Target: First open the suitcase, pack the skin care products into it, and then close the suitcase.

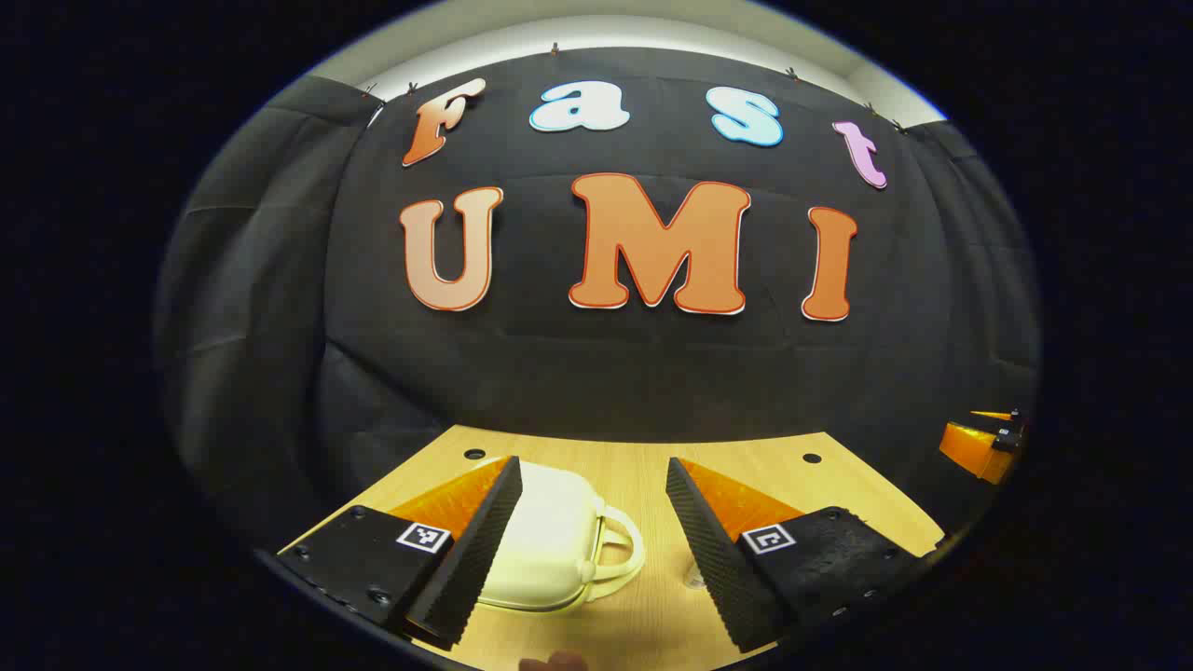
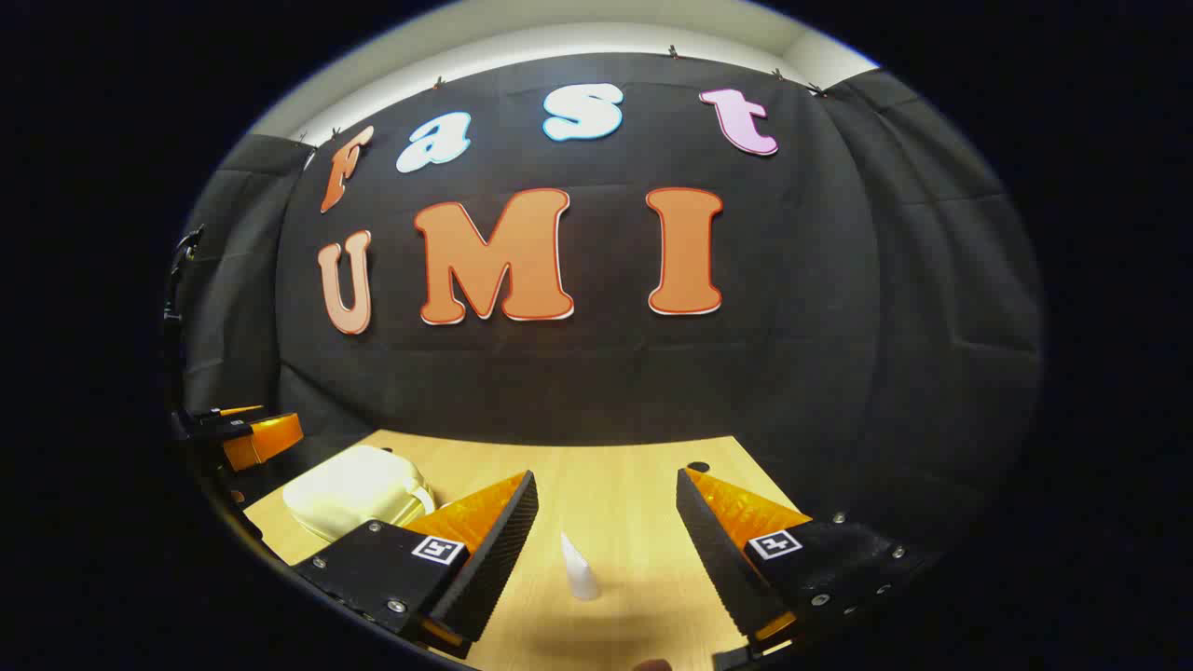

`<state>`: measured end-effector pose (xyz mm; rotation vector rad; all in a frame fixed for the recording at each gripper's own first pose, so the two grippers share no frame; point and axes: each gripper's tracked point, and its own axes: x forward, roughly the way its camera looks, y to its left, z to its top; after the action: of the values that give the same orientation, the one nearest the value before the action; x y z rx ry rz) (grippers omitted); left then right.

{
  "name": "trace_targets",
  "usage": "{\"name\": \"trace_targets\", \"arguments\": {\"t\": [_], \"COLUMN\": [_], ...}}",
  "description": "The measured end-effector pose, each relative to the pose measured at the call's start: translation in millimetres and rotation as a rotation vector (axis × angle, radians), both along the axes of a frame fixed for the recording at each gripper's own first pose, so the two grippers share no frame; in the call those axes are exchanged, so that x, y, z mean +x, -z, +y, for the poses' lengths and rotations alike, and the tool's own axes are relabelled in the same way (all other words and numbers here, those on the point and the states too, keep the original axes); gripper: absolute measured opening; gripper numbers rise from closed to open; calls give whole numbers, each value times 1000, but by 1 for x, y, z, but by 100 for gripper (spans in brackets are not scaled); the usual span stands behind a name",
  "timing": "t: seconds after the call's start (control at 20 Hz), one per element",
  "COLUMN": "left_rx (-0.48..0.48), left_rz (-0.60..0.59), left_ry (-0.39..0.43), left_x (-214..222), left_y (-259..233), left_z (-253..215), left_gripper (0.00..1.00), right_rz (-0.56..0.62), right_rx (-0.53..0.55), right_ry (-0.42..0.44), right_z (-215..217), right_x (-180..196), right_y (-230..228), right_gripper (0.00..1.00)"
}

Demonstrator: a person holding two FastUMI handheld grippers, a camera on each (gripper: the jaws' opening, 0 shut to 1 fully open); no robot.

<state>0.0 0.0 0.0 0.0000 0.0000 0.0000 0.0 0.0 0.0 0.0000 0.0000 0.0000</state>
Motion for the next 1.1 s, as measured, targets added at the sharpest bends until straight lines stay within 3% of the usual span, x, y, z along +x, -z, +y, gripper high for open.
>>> {"name": "trace_targets", "arguments": {"t": [0.15, 0.3, 0.5, 0.65, 1.1], "left_rx": [32, 50, 61, 70, 103], "left_rz": [9, -17, 12, 13, 24], "left_ry": [-17, -12, 13, 47, 32], "left_x": [-22, -32, -24, -21, -9], "left_y": [-3, -21, -14, -21, -6], "left_z": [26, 23, 6, -5, -7], "left_gripper": [98, 98, 98, 98, 98], "right_rz": [8, -7, 16, 35, 100], "right_rx": [5, -54, -29, -26, -45], "right_ry": [-18, -16, -39, -1, -1], "right_z": [15, 24, 35, 28, 24], "right_x": [7, 17, 17, 18, 18], "right_y": [4, 8, 13, 19, 40], "right_gripper": [95, 95, 95, 95, 95]}}
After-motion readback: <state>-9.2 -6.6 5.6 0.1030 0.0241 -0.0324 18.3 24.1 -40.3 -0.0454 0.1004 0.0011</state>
